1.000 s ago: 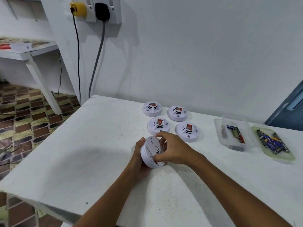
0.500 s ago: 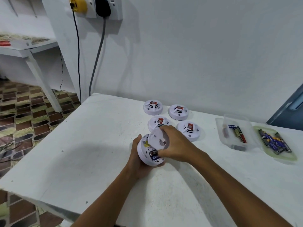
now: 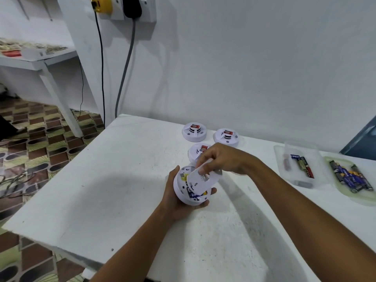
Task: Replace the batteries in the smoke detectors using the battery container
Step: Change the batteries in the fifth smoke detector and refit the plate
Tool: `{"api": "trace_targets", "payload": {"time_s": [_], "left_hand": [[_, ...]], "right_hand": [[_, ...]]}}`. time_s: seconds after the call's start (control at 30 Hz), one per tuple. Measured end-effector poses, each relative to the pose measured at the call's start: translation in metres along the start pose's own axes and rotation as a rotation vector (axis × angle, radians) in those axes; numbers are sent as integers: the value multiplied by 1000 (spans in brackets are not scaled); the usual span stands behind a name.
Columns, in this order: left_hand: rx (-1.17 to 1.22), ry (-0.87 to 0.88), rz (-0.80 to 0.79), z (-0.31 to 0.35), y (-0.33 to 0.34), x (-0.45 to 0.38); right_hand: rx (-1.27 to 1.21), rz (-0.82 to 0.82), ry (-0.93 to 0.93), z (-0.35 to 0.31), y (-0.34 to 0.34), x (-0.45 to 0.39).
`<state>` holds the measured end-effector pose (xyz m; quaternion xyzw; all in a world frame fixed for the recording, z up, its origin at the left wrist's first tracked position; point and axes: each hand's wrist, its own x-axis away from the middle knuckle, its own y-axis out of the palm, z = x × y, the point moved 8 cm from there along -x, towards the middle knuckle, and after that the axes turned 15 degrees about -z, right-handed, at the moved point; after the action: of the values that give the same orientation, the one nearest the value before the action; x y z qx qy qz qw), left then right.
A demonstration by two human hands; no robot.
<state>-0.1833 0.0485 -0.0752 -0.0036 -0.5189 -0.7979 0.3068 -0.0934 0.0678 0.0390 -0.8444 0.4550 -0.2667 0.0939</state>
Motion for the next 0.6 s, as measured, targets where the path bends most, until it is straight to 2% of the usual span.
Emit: {"api": "trace_targets", "payload": {"time_s": [0.1, 0.2, 0.3, 0.37, 0.43, 0.5, 0.6], "left_hand": [[-39, 14, -7, -1, 3, -6], [-52, 58, -48, -2, 4, -4], [-68, 120, -88, 4, 3, -1], [-60, 200, -70, 10, 1, 1], [61, 241, -46, 9, -5, 3], [136, 218, -84, 5, -9, 1], [92, 192, -165, 3, -4, 0]], "right_hand": [[101, -123, 42, -7, 9, -18], [262, -134, 12, -17, 17, -32], [343, 27, -68, -24, 24, -33], [375, 229, 6, -17, 20, -23], [414, 348, 110, -10, 22, -12], [368, 363, 143, -4, 30, -7], [209, 357, 123, 1, 41, -2]]}}
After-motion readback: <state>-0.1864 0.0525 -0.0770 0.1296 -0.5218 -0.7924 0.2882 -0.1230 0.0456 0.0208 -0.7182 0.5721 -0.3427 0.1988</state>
